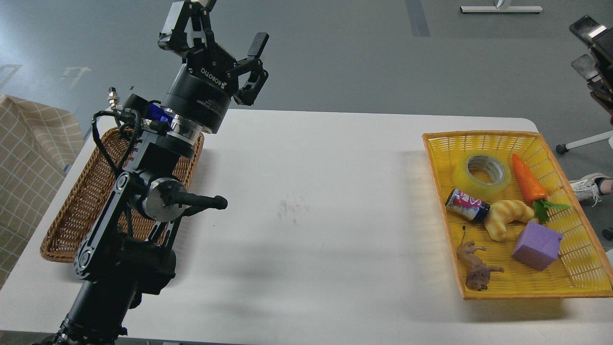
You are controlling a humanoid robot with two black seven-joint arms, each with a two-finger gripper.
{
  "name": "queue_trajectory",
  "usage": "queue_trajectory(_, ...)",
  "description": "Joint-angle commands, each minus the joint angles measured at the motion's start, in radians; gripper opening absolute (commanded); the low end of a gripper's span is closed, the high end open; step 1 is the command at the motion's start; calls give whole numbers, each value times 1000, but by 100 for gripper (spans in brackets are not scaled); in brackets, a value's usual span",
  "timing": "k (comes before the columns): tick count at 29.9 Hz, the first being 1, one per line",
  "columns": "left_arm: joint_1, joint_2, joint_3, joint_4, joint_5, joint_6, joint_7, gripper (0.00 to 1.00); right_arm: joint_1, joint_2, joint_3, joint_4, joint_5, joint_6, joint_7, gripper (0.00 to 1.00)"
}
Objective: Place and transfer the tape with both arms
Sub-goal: 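Lower the right gripper into the yellow basket toward the tape roll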
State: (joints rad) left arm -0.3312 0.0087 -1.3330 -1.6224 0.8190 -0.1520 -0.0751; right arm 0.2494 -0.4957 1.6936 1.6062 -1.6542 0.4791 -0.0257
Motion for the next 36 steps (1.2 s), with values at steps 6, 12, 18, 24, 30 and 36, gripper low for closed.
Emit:
queue_trajectory(6, 11, 2, -2, -4, 2, 2, -3, 98, 42, 6, -201, -170, -375, 7, -31, 99)
queue_trajectory(12, 12, 5, -3, -4, 0, 0, -8, 98, 152, 14, -324, -368, -378, 9, -94, 97)
queue_trajectory(18, 20, 8, -6, -2, -1, 0, -11, 98, 211, 14, -373, -479, -389, 1, -99, 94)
queue_trajectory(24, 23, 11, -5, -2, -1, -3, -11, 98, 237, 19, -446, -536, -389, -8, -99, 87)
queue_trajectory(30, 24, 7, -8, -1, -3, -1, -11, 98, 235, 13, -506, -560, -389, -10, -99, 79)
queue_trajectory(36, 24, 14, -23, 3, -7, -3, -12, 98, 240, 17, -541, -633, -391, -60, -97, 77)
